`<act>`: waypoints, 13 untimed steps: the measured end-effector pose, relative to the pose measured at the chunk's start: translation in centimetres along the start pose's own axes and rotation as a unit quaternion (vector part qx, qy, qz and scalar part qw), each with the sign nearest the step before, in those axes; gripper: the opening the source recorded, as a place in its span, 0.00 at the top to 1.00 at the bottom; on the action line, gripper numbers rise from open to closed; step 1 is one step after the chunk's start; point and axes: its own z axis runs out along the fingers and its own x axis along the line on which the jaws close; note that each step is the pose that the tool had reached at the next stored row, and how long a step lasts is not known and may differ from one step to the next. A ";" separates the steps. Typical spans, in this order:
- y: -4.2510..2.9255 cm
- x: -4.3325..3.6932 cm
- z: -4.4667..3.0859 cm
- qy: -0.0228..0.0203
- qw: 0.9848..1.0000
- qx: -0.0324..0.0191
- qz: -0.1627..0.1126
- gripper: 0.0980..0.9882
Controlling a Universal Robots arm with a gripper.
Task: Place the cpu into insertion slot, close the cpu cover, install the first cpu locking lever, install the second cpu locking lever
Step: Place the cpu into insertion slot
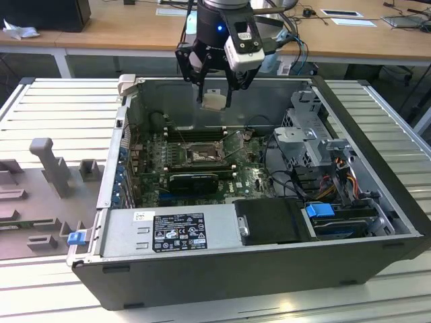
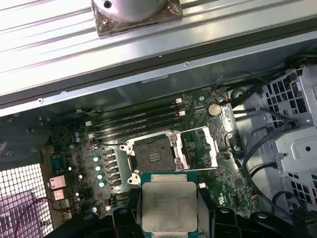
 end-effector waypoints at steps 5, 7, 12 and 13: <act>-0.01 -0.01 0.15 -0.003 0.999 0.000 0.034 0.50; -0.02 -0.01 0.20 -0.004 0.999 0.000 0.044 0.50; -0.03 -0.01 0.29 -0.006 0.998 0.000 0.066 0.50; -0.03 -0.01 0.31 -0.007 0.997 0.000 0.070 0.50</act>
